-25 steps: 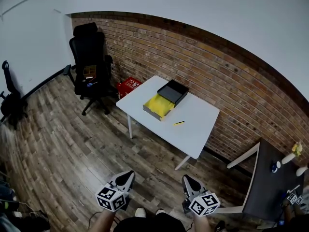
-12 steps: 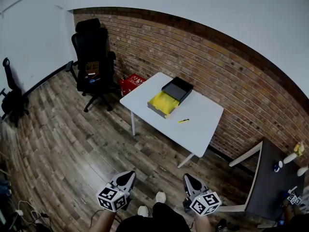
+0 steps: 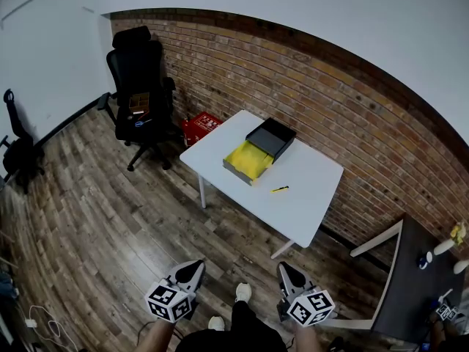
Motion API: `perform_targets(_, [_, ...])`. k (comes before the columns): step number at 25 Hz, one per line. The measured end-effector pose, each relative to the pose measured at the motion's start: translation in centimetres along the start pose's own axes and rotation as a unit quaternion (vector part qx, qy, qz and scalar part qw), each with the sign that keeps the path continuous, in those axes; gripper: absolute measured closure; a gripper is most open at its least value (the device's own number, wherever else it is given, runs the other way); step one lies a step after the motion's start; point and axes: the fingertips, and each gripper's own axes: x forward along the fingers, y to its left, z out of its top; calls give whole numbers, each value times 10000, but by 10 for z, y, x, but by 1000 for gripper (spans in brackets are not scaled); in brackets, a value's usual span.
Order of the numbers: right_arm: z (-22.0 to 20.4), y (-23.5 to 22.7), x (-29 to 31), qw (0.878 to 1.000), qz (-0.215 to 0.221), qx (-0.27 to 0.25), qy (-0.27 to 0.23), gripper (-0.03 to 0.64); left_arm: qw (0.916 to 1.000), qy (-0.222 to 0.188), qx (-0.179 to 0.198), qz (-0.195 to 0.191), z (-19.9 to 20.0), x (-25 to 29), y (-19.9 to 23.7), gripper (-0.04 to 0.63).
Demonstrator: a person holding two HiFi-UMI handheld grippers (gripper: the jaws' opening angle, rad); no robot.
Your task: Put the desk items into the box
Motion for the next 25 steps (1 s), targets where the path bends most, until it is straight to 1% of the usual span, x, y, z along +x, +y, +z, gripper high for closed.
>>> perform_targets(8, [17, -44, 48, 9999, 132, 10, 75, 595, 9998, 1, -6, 210, 21, 54, 23, 591])
perform_targets(14, [32, -77, 84, 9994, 289, 66, 152, 595, 9995, -9, 41, 321, 42, 94, 30, 591])
perform_targets(20, [42, -103, 114, 9984, 488, 63, 283, 595, 9987, 89, -12, 496, 49, 126, 37, 591])
perform_targets(25, [50, -133, 131, 9975, 592, 64, 386, 595, 9983, 91, -61, 574, 55, 160, 36, 591])
